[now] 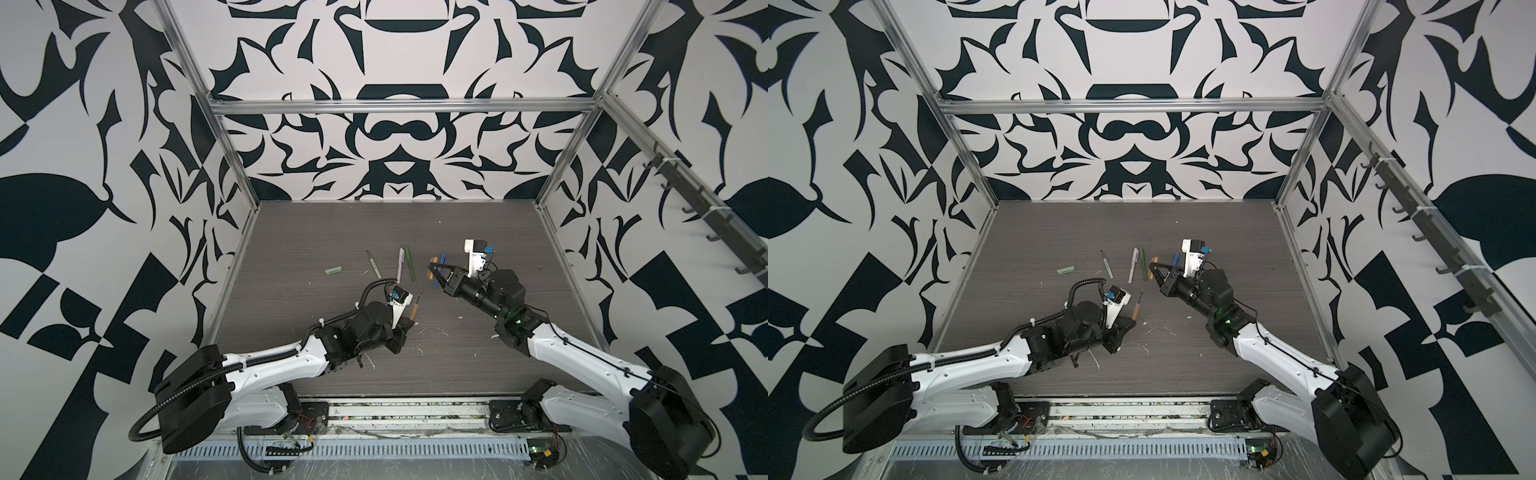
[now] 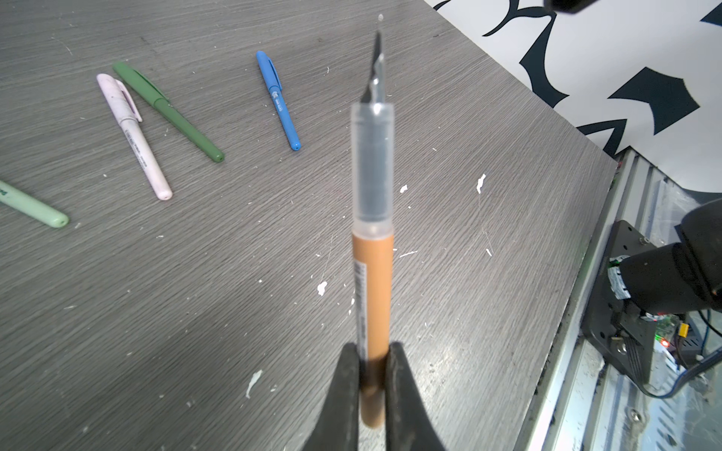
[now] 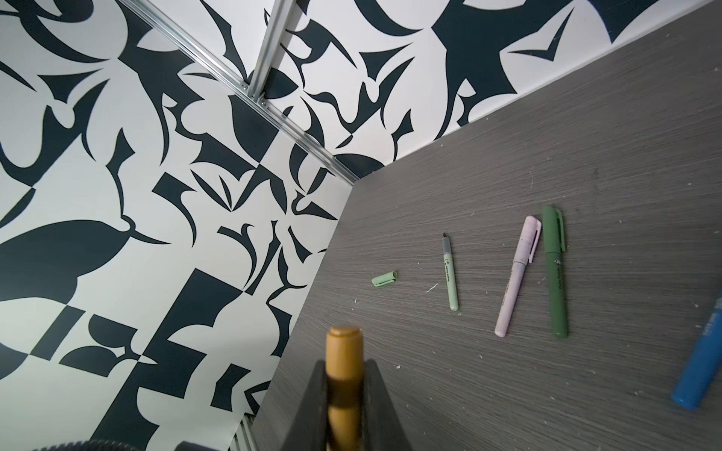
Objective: Insert the pens into the pen caps
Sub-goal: 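Bring the orange-brown cap with the right gripper above the pen's nib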
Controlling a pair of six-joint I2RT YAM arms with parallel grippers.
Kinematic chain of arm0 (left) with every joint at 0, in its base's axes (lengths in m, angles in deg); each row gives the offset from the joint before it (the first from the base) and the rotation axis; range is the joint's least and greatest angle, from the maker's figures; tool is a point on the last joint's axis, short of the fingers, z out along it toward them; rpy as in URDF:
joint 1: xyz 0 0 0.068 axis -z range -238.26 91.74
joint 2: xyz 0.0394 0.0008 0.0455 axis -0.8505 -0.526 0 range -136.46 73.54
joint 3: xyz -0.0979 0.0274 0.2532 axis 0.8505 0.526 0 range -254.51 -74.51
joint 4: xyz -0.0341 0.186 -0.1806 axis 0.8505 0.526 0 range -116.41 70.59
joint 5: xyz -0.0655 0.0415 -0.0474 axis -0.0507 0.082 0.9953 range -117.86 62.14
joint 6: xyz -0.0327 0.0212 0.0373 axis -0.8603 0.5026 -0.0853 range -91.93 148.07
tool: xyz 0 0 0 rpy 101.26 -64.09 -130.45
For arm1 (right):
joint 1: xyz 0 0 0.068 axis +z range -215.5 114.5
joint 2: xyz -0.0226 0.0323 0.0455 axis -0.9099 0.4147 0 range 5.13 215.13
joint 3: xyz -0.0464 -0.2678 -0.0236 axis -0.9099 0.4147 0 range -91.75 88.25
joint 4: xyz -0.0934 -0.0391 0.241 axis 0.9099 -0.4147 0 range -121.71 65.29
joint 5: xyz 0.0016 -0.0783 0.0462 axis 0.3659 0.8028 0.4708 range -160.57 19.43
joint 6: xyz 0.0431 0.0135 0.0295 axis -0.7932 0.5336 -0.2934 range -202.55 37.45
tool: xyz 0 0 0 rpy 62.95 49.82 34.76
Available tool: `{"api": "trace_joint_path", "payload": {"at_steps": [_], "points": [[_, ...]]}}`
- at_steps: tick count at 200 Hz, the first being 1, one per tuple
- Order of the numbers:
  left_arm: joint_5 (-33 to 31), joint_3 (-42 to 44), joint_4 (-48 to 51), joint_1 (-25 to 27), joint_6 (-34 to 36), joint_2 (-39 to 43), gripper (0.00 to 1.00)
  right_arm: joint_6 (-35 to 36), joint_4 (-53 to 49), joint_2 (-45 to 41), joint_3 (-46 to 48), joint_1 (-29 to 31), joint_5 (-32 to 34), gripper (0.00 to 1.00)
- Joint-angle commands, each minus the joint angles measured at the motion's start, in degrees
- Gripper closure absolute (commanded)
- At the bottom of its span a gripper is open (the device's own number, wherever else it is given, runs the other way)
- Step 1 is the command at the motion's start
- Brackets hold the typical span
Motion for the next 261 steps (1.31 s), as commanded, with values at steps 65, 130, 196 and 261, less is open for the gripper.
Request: {"api": "trace_joint_path", "payload": {"at_steps": [65, 130, 196, 261], "points": [[1.4, -3.4, -0.9, -0.2, -0.2, -2.4, 1.00, -0.2, 4.9, 0.1, 2.1, 1.9, -0.6, 0.99], [1.5, -3.5, -1.3, -0.2, -0.6, -2.7, 1.00, 0.5, 5.3, 1.0, 2.5, 3.1, 0.3, 0.99], [1.5, -3.1, -1.4, -0.2, -1.2, -2.9, 1.00, 1.5, 4.1, 0.2, 2.5, 3.2, 1.4, 1.00], [2.6, -3.9, -3.3, -0.5, -3.3, -2.9, 1.00, 1.4, 5.4, 2.3, 3.1, 4.2, -0.5, 1.00]]}}
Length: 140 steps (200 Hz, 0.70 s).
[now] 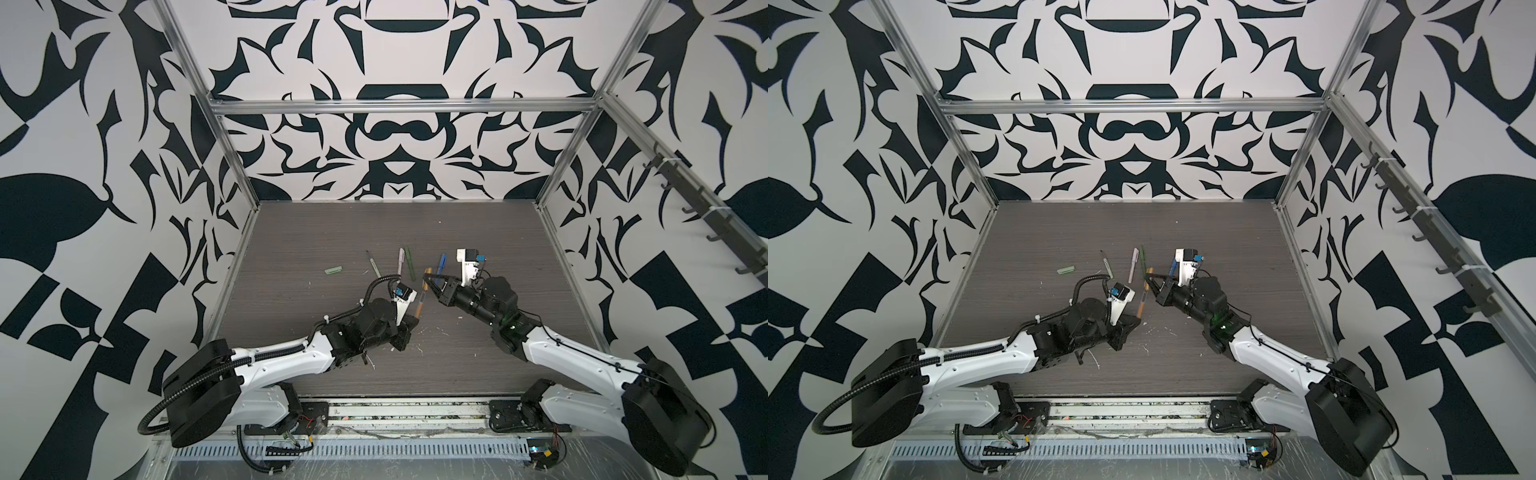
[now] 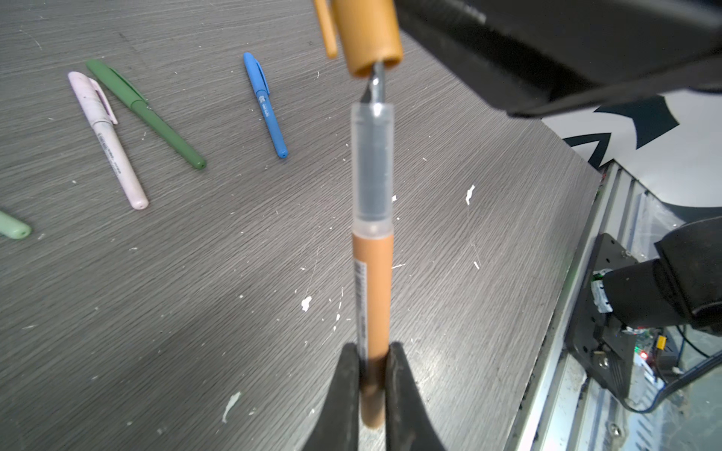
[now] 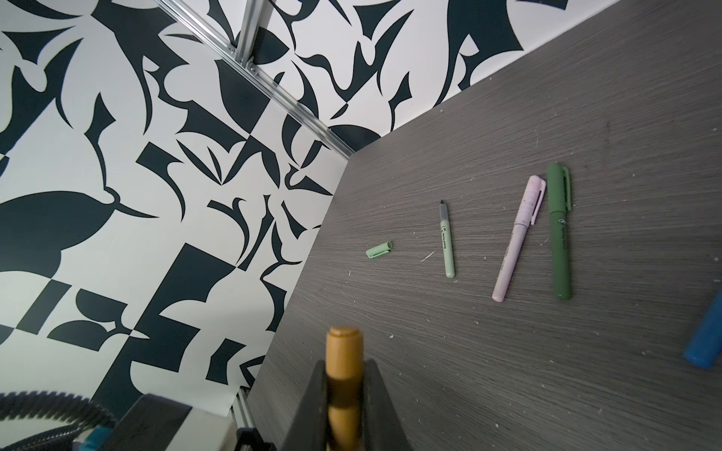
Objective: Insert the pens into the pen caps
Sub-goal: 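Bring the orange-brown cap with the right gripper above the pen's nib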
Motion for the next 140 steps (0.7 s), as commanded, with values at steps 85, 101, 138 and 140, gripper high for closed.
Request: {"api": "trace_joint_path", "payload": {"at_steps": [85, 101, 138, 140], "points": [[6.0, -2.6, -7.9, -4.8, -8.8, -0.4, 1.00, 4.0, 3.2, -0.7, 1.8, 2.0, -0.7, 0.98], [7.1, -2.5, -9.9, -5.8, -10.4, -0.4, 1.00, 4.2, 3.3, -0.9, 2.2, 2.1, -0.7, 0.98], [7.9, -3.7, -12.3, -7.3, -11.7, -0.4, 1.00, 4.2, 4.6, -0.5, 2.6, 2.4, -2.0, 0.96], [8.0, -3.7, -12.5, -7.4, -11.7, -0.3, 1.00, 4.2, 4.6, -0.5, 2.6, 2.4, -2.0, 0.96]]}}
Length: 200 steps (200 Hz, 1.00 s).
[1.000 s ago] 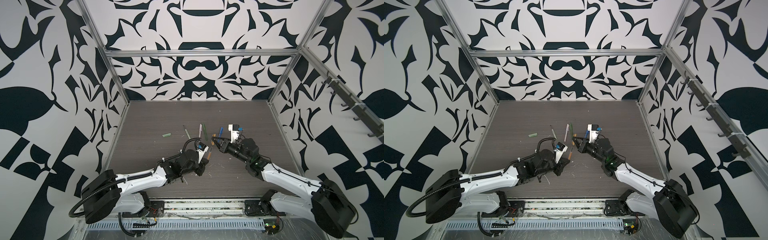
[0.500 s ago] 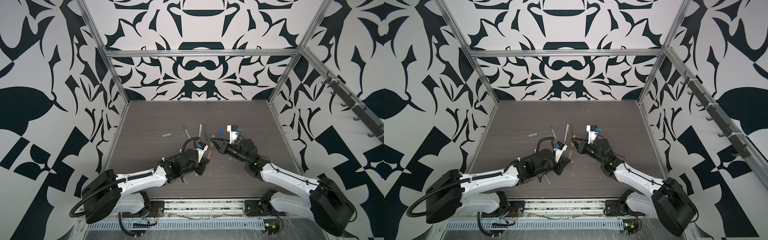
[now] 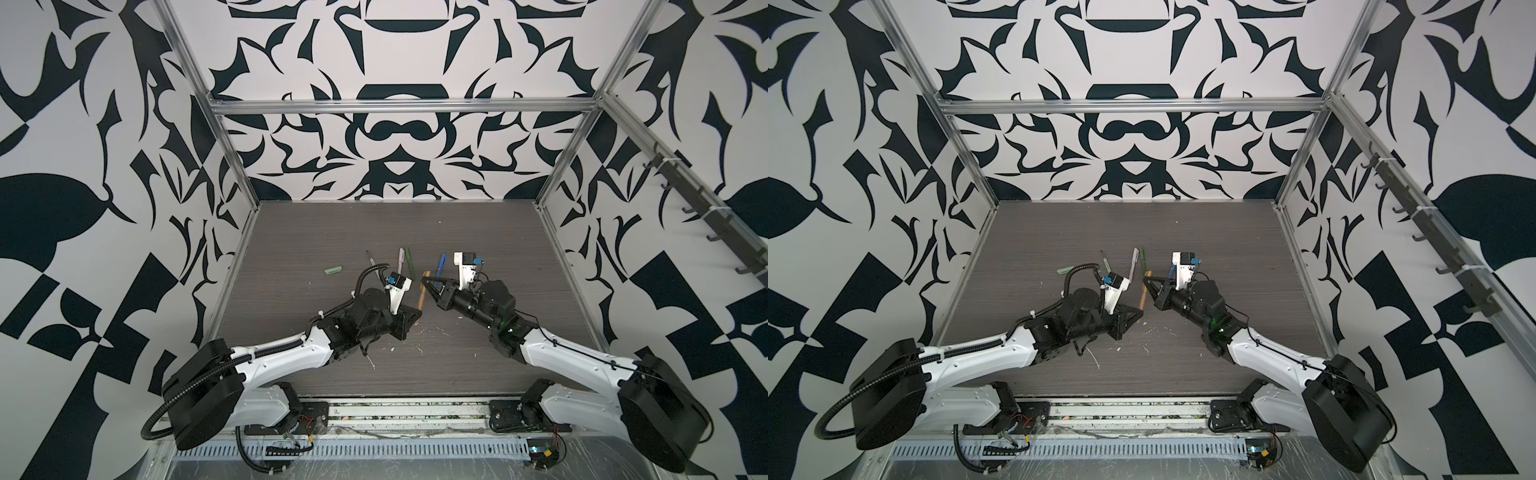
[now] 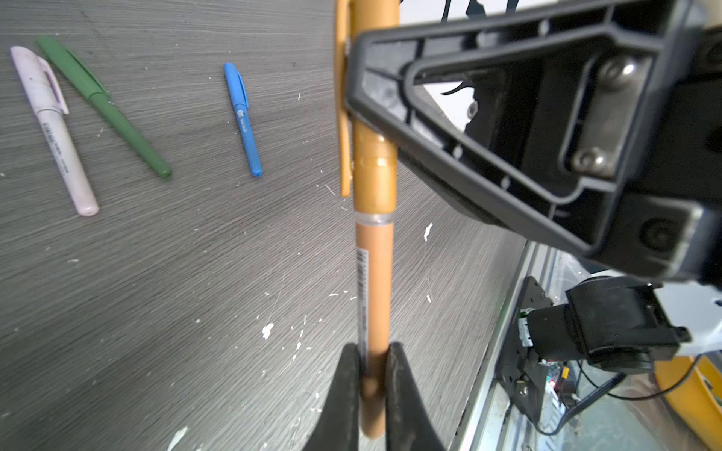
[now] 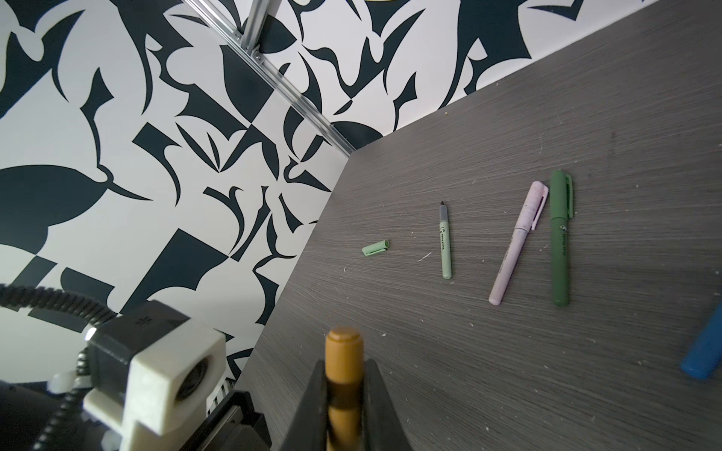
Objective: Insert the pens into the pen caps
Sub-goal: 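Bring the orange-brown cap with the right gripper above the pen's nib, then push the orange-brown cap onto the nib with the right gripper while the left holds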
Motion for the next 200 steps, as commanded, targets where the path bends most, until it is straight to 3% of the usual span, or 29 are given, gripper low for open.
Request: {"api": "trace_joint_path", "payload": {"at_steps": [1, 83, 162, 200], "points": [[-1.5, -3.3, -6.8, -2.1, -2.6, -0.8, 1.00, 0.7, 1.2, -1.0, 0.9, 1.2, -3.4, 0.96], [1.4, -6.3, -9.8, -6.3, -2.0, -5.4, 1.00, -2.4, 1.5, -1.6, 1.0, 1.5, -2.6, 1.00], [2.6, -5.2, -8.8, -6.3, -0.9, -4.6, 0.73, -2.2, -1.1, -4.2, 0.0, 1.5, 0.3, 1.00], [4.1, -4.8, -9.0, -6.3, -0.5, -4.7, 0.74, -2.8, -0.4, -4.0, -0.1, 1.5, 0.4, 1.00]]}}
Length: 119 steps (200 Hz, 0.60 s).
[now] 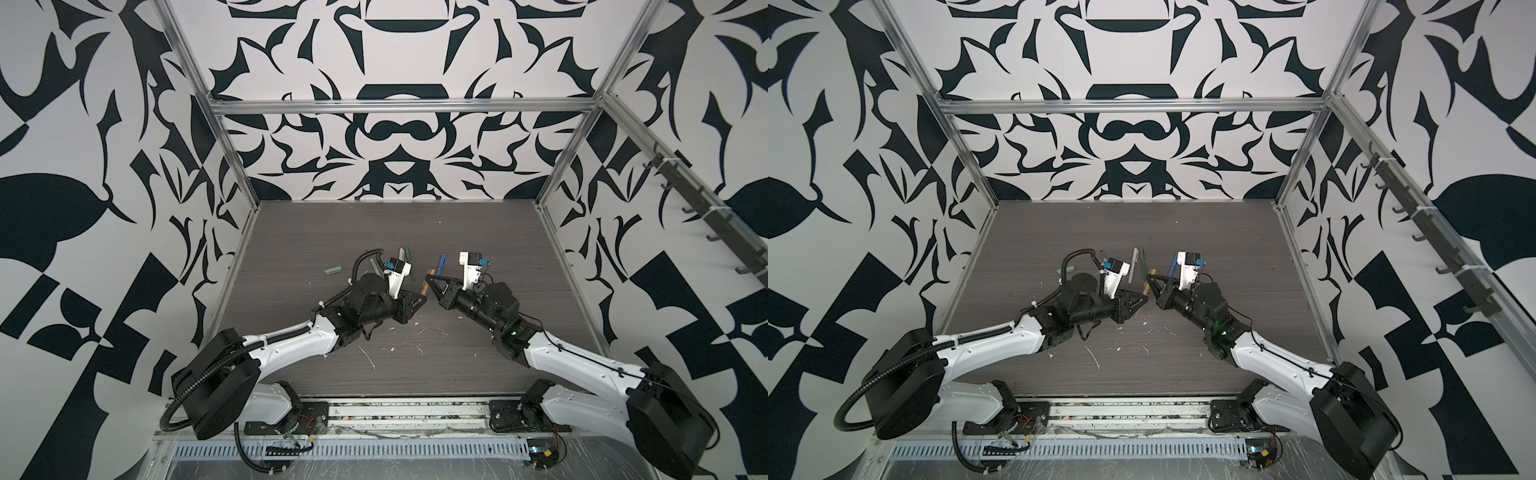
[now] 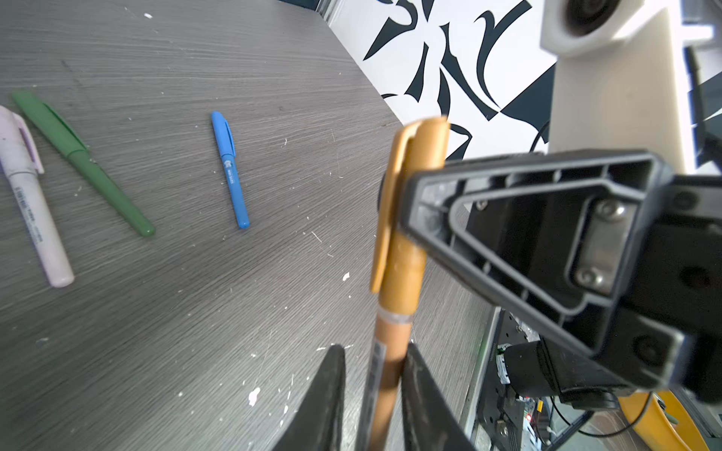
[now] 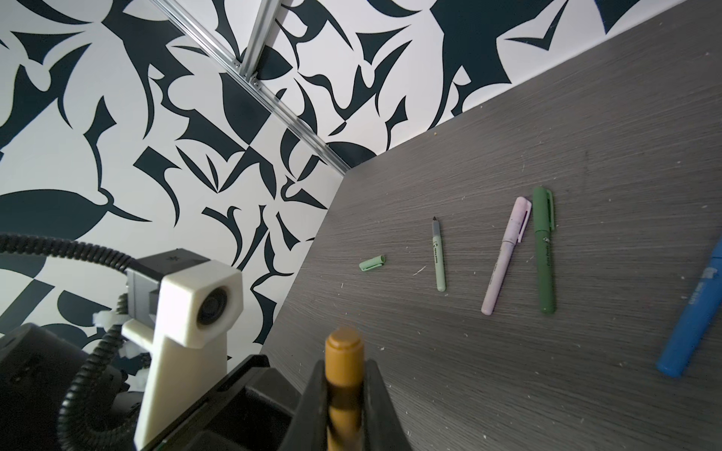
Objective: Insert the pens into the pen caps
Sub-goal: 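Push the orange-brown cap onto the nib with the right gripper while the left holds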
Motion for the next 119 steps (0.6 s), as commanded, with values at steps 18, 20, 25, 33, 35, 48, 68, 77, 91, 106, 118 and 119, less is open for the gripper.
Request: {"api": "trace_joint_path", "payload": {"at_steps": [18, 20, 25, 33, 35, 48, 68, 77, 91, 106, 118, 119], "points": [[-1.6, -1.5, -1.6, -1.1, 0.8, 0.5, 0.74, -1.4, 1.2, -1.8, -0.4, 0.8, -2.3, 1.00], [-1.5, -1.5, -1.4, -1.1, 0.9, 0.5, 0.74, -1.4, 1.2, -1.9, -0.3, 0.8, -2.2, 1.00], [-1.3, -1.4, -1.2, -1.1, 1.1, 0.5, 0.74, -1.3, 1.1, -2.1, -0.4, 0.8, -2.0, 1.00], [-0.6, -1.2, -0.8, -1.1, 1.1, 0.6, 0.73, -1.1, 0.9, -2.5, -0.5, 0.8, -1.5, 1.00], [-0.4, -1.1, -0.7, -1.1, 1.1, 0.5, 0.73, -1.1, 0.8, -2.5, -0.5, 0.8, -1.4, 1.00], [0.7, -0.6, -0.4, -1.1, 1.1, 0.5, 0.70, -0.7, 0.2, -3.0, -0.8, 0.8, -0.7, 1.00], [2.2, 1.0, -0.3, -1.1, 0.8, 0.8, 0.64, -0.1, -0.6, -3.3, -1.4, 0.7, 0.1, 1.00], [2.5, 1.7, -0.3, -1.1, 0.7, 1.2, 0.61, 0.0, -0.9, -3.3, -1.8, 0.7, 0.3, 1.00], [2.8, 2.7, 0.0, -1.1, 0.8, 2.2, 0.59, 0.3, -1.3, -3.3, -2.2, 0.7, 0.3, 1.00], [3.7, 3.6, 0.2, -1.1, 0.9, 3.0, 0.57, 0.5, -1.4, -3.2, -2.4, 0.8, 0.5, 1.00], [5.4, 3.5, 0.7, -1.1, 1.4, 3.3, 0.55, 0.6, -1.4, -3.2, -2.5, 0.7, 0.7, 1.00], [5.5, 3.4, 0.8, -1.1, 1.4, 3.3, 0.55, 0.6, -1.5, -3.2, -2.5, 0.7, 0.7, 1.00]]}}
